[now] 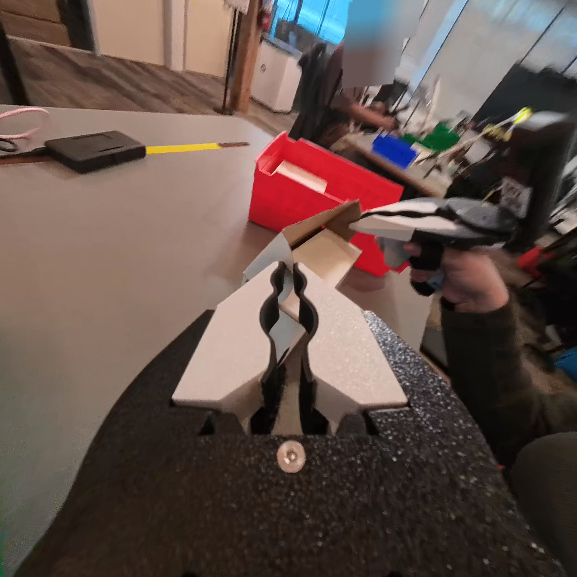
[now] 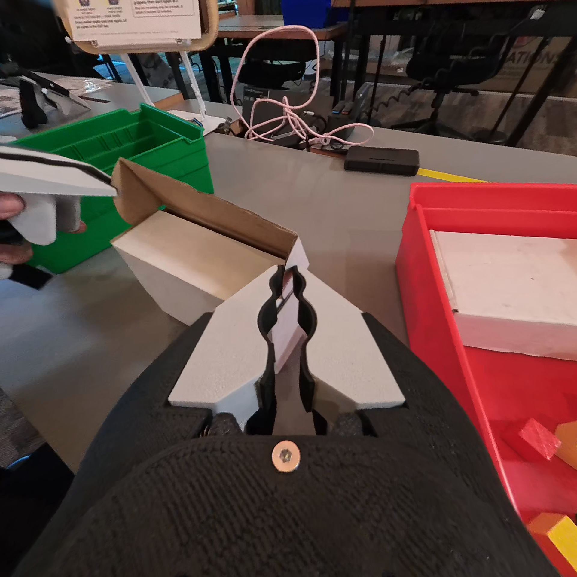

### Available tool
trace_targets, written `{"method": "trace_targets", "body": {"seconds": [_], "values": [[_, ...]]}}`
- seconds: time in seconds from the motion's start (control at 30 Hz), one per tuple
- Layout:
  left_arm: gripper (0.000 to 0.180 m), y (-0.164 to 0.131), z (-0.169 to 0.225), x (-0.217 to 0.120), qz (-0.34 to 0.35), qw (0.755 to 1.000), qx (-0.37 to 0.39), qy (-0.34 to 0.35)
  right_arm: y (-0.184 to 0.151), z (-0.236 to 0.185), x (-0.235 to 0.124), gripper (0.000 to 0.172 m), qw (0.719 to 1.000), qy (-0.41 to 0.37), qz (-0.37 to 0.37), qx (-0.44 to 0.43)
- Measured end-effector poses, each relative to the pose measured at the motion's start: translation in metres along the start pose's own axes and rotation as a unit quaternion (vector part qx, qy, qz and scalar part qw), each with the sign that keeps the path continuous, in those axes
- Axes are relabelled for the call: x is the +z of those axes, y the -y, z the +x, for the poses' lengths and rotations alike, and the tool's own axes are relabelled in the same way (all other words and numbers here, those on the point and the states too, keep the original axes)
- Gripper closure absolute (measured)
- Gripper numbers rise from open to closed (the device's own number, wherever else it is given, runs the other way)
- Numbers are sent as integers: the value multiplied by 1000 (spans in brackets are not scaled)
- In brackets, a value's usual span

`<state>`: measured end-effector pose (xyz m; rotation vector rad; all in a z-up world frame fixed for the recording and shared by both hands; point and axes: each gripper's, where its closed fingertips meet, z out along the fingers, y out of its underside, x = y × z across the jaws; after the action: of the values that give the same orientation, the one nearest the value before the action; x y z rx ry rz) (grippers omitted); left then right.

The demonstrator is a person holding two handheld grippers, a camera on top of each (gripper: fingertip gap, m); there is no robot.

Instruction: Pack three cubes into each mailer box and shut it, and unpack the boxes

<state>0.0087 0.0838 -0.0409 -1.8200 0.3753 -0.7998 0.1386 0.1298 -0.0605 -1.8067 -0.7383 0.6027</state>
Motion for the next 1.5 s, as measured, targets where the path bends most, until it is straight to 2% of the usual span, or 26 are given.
{"method": "trace_targets", "body": {"seconds": [0.07,0.23,0.4,0.53,0.63,0.77,0.87,0.93,1.0,1.07,1.1,1.13,1.23,1.37,1.5], "values": [[177,3,-4,2,27,999,-21,-8,0,0,-1,168,1000,3,2,7],[177,0,-10,2,38,999,-33,-2,0,-4,1,167,1000,2,4,-3],[177,0,-6,1,33,999,4,22,-1,-3,2,168,999,-23,-2,-28],[177,12,4,1,74,997,-12,-15,-4,2,0,168,999,-39,-9,-34],[178,8,-11,1,59,997,17,36,-3,-5,2,168,999,-16,-1,-28],[179,2,-21,-2,40,997,25,57,0,-10,4,167,999,-8,12,-34],[179,0,-18,0,35,998,23,46,20,-8,-7,159,993,-49,80,-75],[179,-1,-15,2,32,998,35,50,39,-19,-24,169,974,-74,160,-140],[180,-1,-13,3,27,997,46,53,41,-50,-27,172,959,-36,194,-202],[180,-2,-12,4,23,997,50,53,19,-79,-9,172,964,30,137,-224],[180,-2,-11,5,22,997,50,51,9,-83,2,172,966,36,108,-232],[180,-2,-12,5,23,997,48,53,9,-80,5,172,963,13,107,-245],[180,-1,-9,3,26,998,37,42,5,-80,8,172,966,13,71,-247],[179,4,0,2,42,999,18,9,-3,-76,12,172,956,-14,31,-291],[179,2,0,3,36,999,19,13,-10,-76,15,172,945,-29,3,-327]]}}
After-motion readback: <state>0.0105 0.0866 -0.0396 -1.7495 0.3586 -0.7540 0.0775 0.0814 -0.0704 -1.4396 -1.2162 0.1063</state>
